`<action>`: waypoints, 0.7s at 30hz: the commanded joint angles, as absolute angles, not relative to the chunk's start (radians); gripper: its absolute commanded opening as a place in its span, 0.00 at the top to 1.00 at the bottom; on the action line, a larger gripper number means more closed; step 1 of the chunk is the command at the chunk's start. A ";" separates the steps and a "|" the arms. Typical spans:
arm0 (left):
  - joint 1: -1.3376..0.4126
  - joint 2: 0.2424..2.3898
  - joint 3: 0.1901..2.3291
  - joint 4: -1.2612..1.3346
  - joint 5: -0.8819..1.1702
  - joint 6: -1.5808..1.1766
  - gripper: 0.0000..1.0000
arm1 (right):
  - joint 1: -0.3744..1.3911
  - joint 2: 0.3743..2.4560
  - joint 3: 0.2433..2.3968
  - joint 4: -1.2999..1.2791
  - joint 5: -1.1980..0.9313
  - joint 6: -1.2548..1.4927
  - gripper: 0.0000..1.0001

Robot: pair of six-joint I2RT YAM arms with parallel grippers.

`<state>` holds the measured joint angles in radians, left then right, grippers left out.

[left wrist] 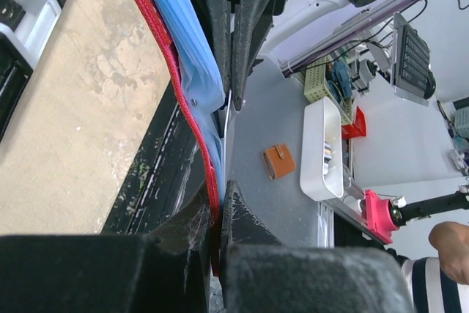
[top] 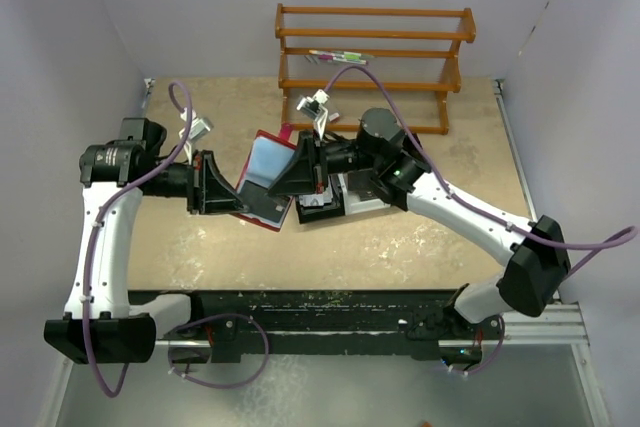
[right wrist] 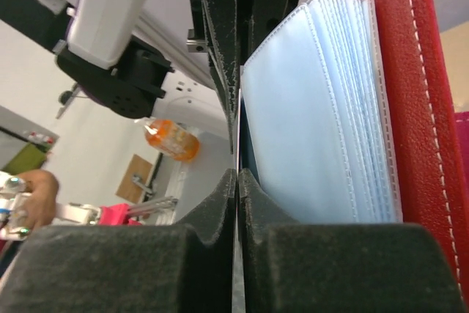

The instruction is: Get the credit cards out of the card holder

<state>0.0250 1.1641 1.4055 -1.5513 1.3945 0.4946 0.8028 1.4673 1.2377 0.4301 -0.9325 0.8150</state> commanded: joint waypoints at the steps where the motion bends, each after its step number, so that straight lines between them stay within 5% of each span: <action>1: 0.023 1.135 1.451 -1.545 1.493 0.544 1.00 | 0.804 1.468 1.224 0.655 -1.001 0.953 0.90; 12: 0.021 1.131 1.469 -1.546 1.517 0.538 1.00 | 0.802 1.473 1.144 0.886 -1.016 1.124 0.93; 21: 0.021 1.127 1.472 -1.546 1.529 0.536 1.00 | 0.791 1.477 1.135 0.921 -1.011 1.183 0.84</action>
